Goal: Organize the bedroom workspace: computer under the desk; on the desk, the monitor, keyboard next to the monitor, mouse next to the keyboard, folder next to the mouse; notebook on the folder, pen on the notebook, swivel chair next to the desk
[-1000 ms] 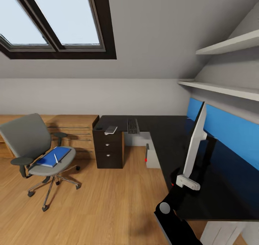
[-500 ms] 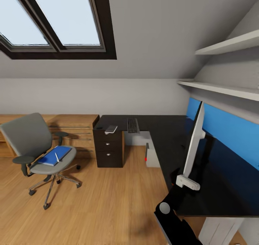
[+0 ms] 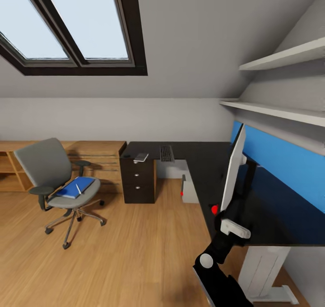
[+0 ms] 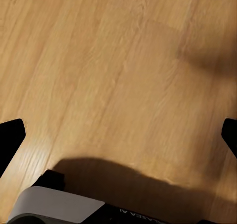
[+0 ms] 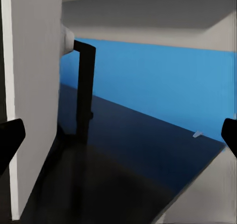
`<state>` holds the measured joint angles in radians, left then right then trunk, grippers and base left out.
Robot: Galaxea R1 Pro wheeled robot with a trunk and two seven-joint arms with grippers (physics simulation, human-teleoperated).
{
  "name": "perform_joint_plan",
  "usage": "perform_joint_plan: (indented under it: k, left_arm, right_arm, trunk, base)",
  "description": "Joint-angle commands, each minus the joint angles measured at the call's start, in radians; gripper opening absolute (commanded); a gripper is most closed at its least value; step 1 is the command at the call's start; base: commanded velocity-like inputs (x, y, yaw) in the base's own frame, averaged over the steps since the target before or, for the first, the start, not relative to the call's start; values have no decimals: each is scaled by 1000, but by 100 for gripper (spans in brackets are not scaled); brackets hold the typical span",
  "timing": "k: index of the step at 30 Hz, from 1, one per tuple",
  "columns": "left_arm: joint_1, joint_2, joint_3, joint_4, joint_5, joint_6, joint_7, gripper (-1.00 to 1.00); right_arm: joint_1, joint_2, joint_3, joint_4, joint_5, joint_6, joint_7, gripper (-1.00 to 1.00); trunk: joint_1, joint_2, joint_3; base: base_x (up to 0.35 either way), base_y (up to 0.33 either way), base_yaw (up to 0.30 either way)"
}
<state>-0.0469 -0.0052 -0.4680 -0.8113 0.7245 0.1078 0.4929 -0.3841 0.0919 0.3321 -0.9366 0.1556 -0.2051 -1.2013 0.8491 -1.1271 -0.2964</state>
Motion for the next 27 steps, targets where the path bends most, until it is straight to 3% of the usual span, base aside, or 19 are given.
perform_joint_plan:
  k: [1, 7, 22, 27]
  left_arm:
    - [-1, 1, -3, -2, 4, 3, 7, 100]
    - [-1, 1, -3, -2, 4, 2, 7, 100]
    - [-1, 2, -3, -2, 2, 1, 7, 100]
    - [-1, 2, -3, -2, 3, 1, 7, 100]
  right_arm:
    - [-1, 0, 1, 1, 1, -7, -3, 100]
    - [-1, 0, 1, 1, 1, -7, -3, 100]
    - [-1, 0, 0, 0, 3, -11, 53, 100]
    - [-1, 7, 27, -5, 3, -11, 53, 100]
  trunk:
    - [0, -1, -1]
    - [0, -1, -1]
    - [0, -1, -1]
    - [0, -1, -1]
  base:
    - [-256, 0, 0]
    - [-181, -133, 0]
    - [-12, -289, 0]
    - [0, -61, 0]
